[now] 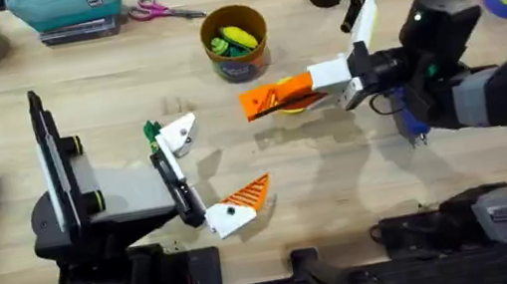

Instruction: Pick up the gripper from the table and insert it into the empty holder that is missing its gripper. Then pick up a screw, insert it into the mounting hole, and use the screwdriver to tighten it. Finally, clean up the table by picking up the vegetable and placing it into the bucket.

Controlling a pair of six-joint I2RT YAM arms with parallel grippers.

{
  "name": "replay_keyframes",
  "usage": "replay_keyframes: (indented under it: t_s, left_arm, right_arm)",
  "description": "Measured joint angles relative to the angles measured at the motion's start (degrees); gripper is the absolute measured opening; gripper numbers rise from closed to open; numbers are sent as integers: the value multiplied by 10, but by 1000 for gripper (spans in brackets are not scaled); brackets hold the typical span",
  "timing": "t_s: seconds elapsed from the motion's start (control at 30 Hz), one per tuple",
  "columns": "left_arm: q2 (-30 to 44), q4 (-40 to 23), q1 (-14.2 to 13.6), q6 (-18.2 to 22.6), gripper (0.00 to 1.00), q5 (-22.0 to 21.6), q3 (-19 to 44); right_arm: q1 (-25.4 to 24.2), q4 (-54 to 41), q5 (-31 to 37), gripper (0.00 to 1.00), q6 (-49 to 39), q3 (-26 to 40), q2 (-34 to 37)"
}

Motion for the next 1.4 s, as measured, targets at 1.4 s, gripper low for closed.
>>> replay_keyframes:
  t_s: [1.4]
  left_arm:
    - [0,0,0,0,985,0,0]
  right_arm:
    - [16,273,-22,9,120,-33,82]
